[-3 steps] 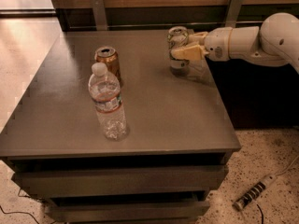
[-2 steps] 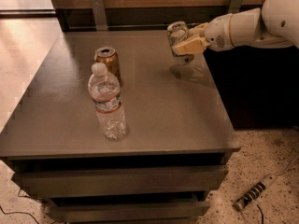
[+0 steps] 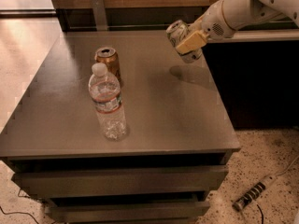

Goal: Knock 7up can over

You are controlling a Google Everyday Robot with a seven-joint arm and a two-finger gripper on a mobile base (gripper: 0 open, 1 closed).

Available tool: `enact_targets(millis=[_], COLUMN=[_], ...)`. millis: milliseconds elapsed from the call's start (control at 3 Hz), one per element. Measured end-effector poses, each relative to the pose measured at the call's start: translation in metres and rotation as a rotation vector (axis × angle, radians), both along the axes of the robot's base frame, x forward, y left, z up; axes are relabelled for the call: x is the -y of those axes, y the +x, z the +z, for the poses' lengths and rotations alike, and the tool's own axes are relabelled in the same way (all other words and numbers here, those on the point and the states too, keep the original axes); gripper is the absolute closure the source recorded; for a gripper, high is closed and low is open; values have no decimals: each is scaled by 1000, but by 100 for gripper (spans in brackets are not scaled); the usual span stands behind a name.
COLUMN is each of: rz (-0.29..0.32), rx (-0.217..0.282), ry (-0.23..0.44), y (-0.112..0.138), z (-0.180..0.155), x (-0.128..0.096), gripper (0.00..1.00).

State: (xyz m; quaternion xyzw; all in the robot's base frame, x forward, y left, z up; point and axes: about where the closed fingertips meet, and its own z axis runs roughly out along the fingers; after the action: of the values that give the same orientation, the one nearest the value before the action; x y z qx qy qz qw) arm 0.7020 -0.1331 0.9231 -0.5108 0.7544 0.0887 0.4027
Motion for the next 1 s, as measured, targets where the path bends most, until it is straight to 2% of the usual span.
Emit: enact_targets(millis=[333, 1000], rz=[-4, 15], rx=[-2, -41], ry=[-96, -230], y=[2, 5], z=[-5, -35], x=[-2, -13], gripper=[100, 100])
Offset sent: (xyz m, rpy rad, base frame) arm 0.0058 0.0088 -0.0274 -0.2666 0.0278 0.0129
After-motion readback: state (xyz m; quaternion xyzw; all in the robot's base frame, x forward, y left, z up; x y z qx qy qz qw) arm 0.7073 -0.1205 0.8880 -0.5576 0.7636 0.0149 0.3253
